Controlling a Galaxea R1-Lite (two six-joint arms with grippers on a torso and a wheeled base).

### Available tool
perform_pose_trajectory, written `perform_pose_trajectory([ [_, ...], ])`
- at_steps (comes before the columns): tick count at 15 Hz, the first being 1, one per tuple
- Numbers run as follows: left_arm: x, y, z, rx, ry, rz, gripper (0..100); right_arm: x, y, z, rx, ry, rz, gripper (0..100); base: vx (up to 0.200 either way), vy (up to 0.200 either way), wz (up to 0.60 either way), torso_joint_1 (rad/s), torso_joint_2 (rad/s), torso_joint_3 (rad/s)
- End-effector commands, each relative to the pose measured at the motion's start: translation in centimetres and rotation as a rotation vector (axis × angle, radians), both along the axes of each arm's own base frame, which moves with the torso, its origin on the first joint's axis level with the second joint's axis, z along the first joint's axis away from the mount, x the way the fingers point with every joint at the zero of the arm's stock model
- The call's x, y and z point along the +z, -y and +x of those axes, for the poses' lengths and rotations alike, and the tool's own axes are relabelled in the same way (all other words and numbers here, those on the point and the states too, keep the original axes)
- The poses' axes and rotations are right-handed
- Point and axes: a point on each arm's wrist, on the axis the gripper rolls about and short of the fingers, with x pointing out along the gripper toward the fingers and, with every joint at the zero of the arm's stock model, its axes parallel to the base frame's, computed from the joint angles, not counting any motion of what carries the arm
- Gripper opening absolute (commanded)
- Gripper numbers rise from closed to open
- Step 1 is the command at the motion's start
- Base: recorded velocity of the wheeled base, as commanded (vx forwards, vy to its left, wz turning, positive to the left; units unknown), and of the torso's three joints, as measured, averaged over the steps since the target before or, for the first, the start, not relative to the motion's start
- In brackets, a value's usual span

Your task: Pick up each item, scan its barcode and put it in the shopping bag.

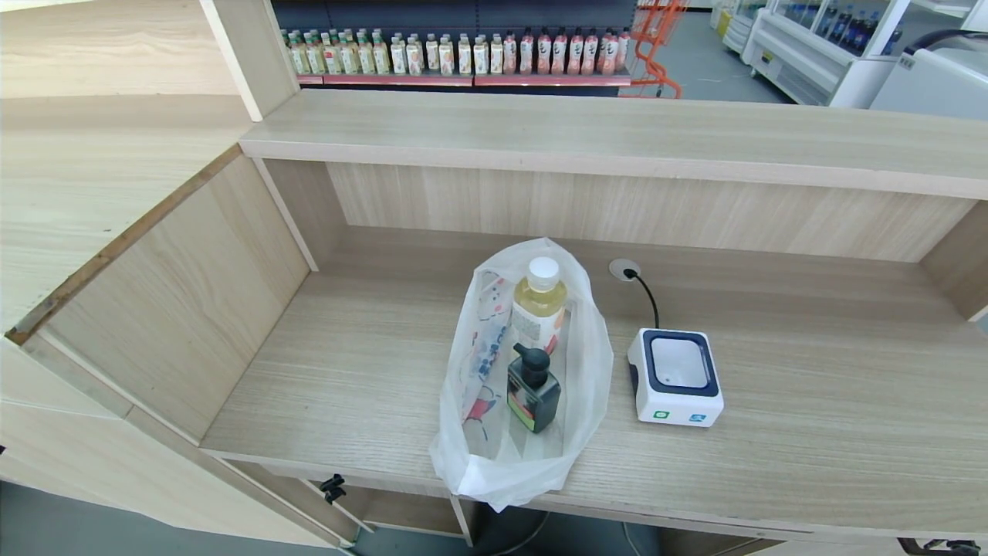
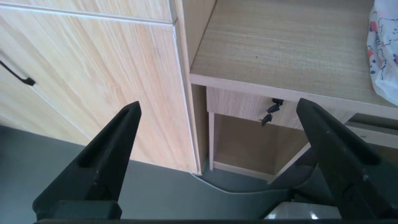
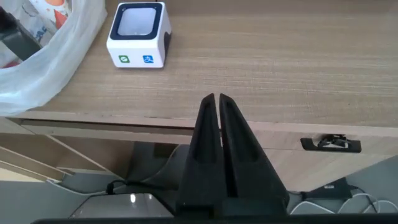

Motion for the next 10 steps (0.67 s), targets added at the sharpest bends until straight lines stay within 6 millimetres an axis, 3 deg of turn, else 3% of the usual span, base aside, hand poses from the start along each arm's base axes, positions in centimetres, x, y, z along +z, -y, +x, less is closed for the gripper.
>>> perform_pose_trajectory([
  [1, 0.00, 0.00, 0.00, 0.000, 0.000, 0.000, 100, 0.01, 0.00, 0.03, 0.000, -0.003, 0.000, 0, 0.000, 0.000, 0.00, 0.000, 0.00, 0.000],
  [8, 0.00, 0.00, 0.00, 0.000, 0.000, -0.001, 100, 0.01, 0.00, 0.03, 0.000, -0.003, 0.000, 0, 0.000, 0.000, 0.00, 0.000, 0.00, 0.000],
  [10, 0.00, 0.00, 0.00, 0.000, 0.000, 0.002, 100, 0.01, 0.00, 0.03, 0.000, -0.003, 0.000, 0, 0.200, 0.000, 0.00, 0.007, 0.00, 0.005],
])
